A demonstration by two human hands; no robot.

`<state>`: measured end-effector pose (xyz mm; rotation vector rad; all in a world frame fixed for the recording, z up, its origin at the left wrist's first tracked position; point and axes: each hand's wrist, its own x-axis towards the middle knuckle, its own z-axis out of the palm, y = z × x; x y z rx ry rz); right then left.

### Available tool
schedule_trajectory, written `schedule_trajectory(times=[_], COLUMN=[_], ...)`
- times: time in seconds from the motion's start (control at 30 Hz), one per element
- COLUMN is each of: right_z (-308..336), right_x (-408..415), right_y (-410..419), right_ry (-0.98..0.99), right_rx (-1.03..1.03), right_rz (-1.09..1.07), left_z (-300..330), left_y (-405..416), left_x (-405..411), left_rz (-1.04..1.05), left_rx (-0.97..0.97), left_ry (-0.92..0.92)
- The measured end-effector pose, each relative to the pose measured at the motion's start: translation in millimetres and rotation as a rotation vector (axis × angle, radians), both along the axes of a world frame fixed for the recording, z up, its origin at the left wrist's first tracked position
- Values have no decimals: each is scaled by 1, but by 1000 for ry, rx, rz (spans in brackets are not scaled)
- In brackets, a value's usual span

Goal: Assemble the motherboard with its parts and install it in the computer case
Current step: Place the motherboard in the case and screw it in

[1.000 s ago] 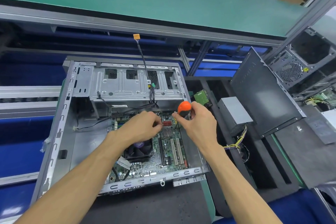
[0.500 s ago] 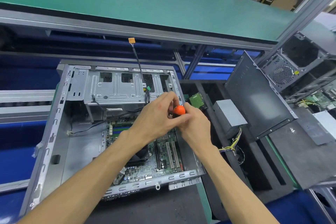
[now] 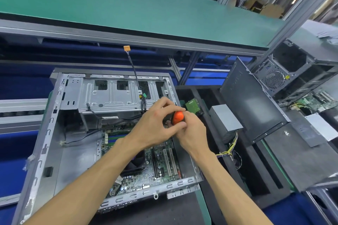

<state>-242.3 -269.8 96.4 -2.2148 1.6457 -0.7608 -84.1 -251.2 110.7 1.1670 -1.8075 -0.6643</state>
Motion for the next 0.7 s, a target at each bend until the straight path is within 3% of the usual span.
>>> schedule_trajectory(times=[0.33, 0.5, 0.7], right_z=[3, 2, 3], right_x=[4, 1, 1], right_y=[1, 0, 1], right_ry=[-30, -23, -51], right_rx=[-34, 31, 3], right_rz=[-5, -2, 7], left_z=[1, 4, 6], left_y=[-6, -5, -5], left_x=[3, -5, -6], left_rz=[-13, 82, -23], left_rx=[44, 16, 118], left_ry=[98, 124, 183])
